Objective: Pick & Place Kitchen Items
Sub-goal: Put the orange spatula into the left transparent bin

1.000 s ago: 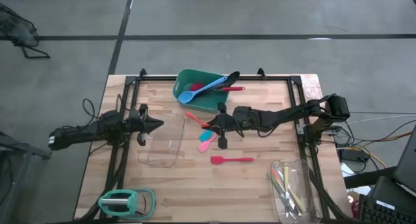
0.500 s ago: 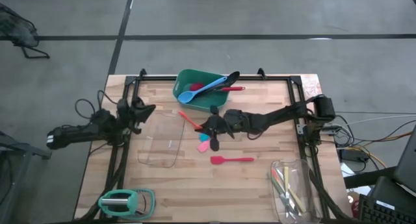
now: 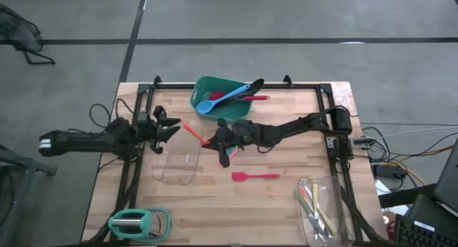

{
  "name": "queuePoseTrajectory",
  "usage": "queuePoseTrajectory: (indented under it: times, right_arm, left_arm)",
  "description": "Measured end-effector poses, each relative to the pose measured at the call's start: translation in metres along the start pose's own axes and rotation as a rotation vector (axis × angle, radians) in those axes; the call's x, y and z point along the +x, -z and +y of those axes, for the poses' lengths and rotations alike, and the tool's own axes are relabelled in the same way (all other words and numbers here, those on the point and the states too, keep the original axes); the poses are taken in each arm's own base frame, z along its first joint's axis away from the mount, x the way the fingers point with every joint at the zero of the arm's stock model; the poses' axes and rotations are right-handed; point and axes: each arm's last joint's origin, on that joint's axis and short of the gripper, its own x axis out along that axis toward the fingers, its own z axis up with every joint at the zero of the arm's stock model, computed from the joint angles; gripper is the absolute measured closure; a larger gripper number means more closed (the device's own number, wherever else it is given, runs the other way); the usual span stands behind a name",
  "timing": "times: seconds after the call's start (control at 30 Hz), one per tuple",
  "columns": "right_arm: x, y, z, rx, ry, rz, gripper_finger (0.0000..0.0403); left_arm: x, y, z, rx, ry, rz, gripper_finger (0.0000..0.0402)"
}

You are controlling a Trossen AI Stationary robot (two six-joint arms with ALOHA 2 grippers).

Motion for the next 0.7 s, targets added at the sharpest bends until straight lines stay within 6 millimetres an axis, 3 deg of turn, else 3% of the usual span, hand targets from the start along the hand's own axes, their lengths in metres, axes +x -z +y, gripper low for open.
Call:
queuePoseTrajectory:
  times: [0.23,0.7]
  right_arm:
    - [-0.004,-0.009,-0.015,0.064,-0.007,-0.023,0.0379]
    - [-0.004,-0.009,-0.015,0.099,-0.023,-0.018,0.0375]
  left_arm:
    - [0.022,-0.004,-0.007,0.05,0.018,0.07,0.0234]
    - [0.053,-0.029,-0.016,0.051,0.045,0.049,0.0236]
